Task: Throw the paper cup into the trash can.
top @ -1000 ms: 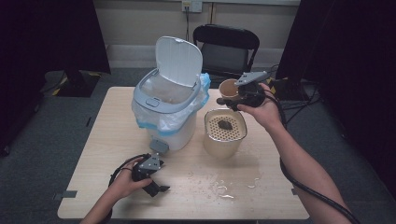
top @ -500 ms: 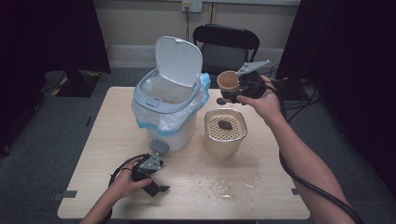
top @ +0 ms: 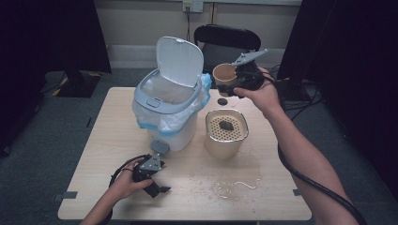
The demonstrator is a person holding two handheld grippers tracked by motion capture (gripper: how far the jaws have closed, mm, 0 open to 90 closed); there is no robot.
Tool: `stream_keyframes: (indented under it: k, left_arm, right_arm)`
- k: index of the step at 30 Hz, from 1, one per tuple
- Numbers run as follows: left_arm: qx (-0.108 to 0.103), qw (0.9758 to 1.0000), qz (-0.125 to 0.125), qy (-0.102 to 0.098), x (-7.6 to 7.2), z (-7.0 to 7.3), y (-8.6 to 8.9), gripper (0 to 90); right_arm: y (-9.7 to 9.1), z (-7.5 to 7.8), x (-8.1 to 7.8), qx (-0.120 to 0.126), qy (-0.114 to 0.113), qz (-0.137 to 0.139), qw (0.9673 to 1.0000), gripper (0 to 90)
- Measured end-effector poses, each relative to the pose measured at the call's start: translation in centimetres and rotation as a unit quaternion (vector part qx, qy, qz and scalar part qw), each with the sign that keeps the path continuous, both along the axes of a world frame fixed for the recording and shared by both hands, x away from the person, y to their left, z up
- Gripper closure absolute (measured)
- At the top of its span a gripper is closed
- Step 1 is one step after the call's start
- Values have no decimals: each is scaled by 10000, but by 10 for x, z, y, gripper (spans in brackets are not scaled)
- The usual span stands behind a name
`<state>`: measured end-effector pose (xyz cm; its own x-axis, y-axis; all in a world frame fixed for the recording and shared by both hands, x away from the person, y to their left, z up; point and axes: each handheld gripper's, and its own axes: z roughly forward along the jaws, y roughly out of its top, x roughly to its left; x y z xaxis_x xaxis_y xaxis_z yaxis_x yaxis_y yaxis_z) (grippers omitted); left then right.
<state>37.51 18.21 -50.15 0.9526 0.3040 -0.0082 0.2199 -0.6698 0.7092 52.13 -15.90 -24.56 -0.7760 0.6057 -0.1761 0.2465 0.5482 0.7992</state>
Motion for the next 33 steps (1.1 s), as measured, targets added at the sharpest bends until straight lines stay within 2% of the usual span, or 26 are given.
stream_keyframes:
  k: [1, 6, 13, 24, 33]
  left_arm:
    - [1, 10000, -1, 0, 0, 0, 0, 0]
    - [48, 10000, -9, 10, 0, 1, 0, 0]
    - [42, 10000, -7, 11, 0, 1, 0, 0]
    - [19, 10000, -7, 26, 0, 0, 0, 0]
    - [14, 10000, 1, 17, 0, 0, 0, 0]
  right_arm:
    - [2, 4, 0, 2, -59, 12, 10000, 355]
    - [9, 17, -1, 123, -71, 32, 9999, 353]
    - [25, 26, 0, 56, -104, 110, 9999, 353]
    - [60, 32, 0, 6, -3, 483, 9988, 350]
    - [83, 29, 5, 16, 64, 682, 9976, 347]
